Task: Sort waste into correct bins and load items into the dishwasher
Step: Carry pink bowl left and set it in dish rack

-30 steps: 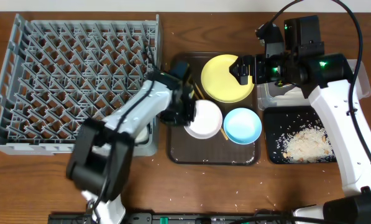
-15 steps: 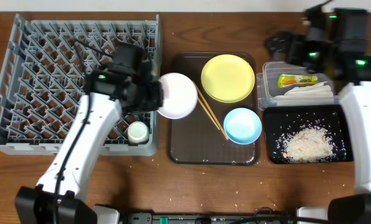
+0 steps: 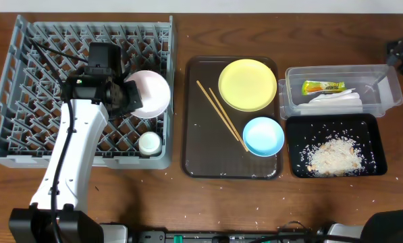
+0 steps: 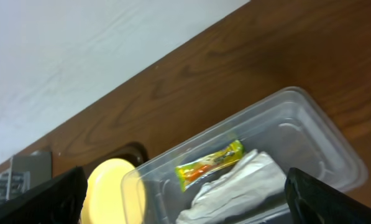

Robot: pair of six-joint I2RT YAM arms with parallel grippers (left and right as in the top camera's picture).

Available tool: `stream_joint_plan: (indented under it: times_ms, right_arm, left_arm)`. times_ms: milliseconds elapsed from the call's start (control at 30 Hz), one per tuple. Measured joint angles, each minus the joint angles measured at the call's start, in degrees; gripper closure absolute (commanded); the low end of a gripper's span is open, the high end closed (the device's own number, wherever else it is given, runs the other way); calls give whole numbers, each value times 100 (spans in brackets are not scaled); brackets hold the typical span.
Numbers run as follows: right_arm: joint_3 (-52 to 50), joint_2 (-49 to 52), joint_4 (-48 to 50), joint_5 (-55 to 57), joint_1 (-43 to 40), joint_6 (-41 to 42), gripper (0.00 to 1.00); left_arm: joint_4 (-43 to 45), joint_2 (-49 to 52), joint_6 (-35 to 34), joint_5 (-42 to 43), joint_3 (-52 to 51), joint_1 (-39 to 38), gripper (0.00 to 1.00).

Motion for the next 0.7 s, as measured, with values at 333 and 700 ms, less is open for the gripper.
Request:
stream_joint_plan:
  times_ms: [333,700]
  right_arm:
    - [0,0,-20,0,-105,2,1]
    - [0,0,-20,-2,-105,2,1]
  left_arm:
    - [-15,0,-511,-3119,11,-293,93]
    - [-11,162,-1408,-6203,9,-1676,93]
